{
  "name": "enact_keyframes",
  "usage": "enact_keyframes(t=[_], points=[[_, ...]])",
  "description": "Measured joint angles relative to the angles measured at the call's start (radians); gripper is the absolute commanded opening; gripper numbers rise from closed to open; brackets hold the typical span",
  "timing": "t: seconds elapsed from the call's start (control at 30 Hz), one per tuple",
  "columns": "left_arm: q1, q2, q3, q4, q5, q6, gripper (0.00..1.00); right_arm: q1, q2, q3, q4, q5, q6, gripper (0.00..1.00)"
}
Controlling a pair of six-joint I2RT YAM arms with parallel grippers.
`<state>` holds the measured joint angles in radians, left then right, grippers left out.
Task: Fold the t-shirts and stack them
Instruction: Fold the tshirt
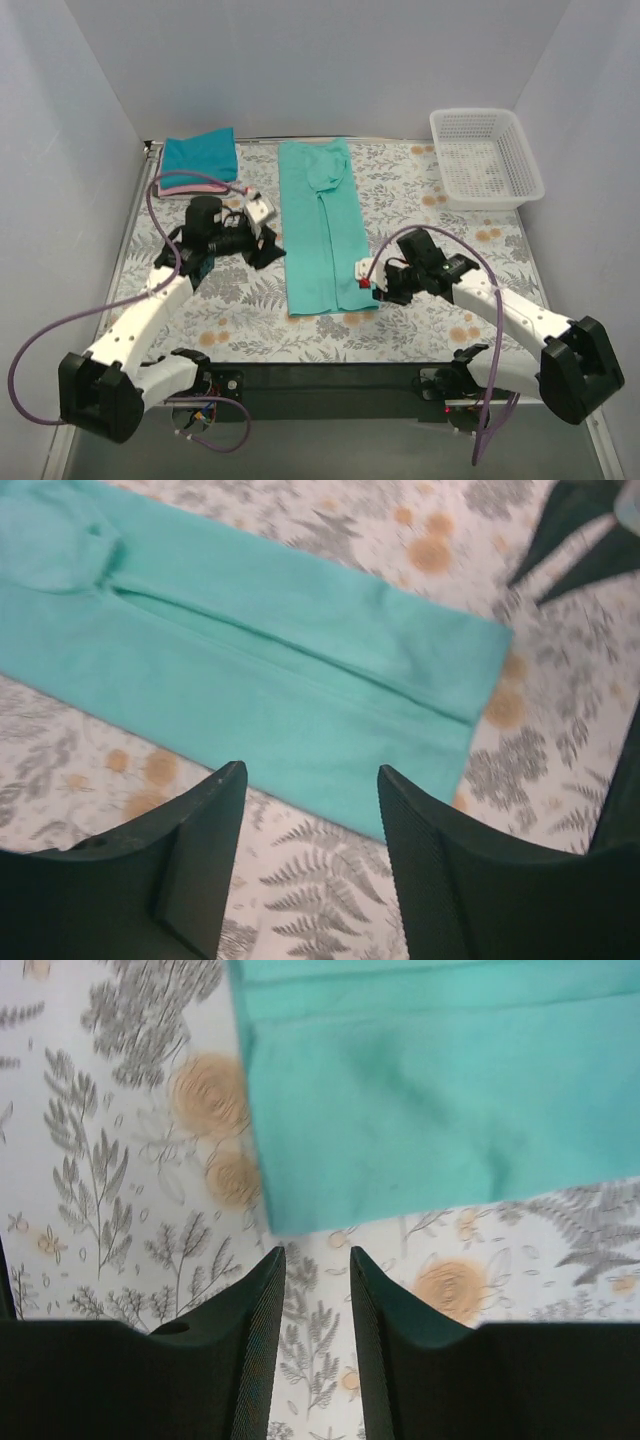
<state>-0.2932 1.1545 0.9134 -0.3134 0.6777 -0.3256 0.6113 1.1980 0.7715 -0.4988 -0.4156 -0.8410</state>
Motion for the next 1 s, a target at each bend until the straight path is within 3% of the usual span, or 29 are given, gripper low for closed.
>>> enact_keyframes(t=[0.13,0.3,0.67,0.9,1.0], points=[[-0.088,-0.184,-0.262,-0.056,0.005,0.148,0.47,0.016,-0.116,-0.229,0.053,0.020,-0.134,0.34],[-0.225,-0.230,-0.431,-0.082,-0.063,0.232,0.46,0.047,-0.134,-0.293,0.138,0.018,-0.227,0.35],[-0.370,-0.042,-0.443,0.060,-0.148,0.284,0.48,0.059,-0.079,-0.299,0.260,-0.011,-0.312,0.33],[-0.388,0.041,-0.444,0.117,-0.161,0.303,0.41,0.059,0.002,-0.306,0.296,-0.020,-0.329,0.32],[-0.393,0.065,-0.451,0.132,-0.172,0.320,0.33,0.060,0.002,-0.316,0.317,-0.030,-0.343,0.29]])
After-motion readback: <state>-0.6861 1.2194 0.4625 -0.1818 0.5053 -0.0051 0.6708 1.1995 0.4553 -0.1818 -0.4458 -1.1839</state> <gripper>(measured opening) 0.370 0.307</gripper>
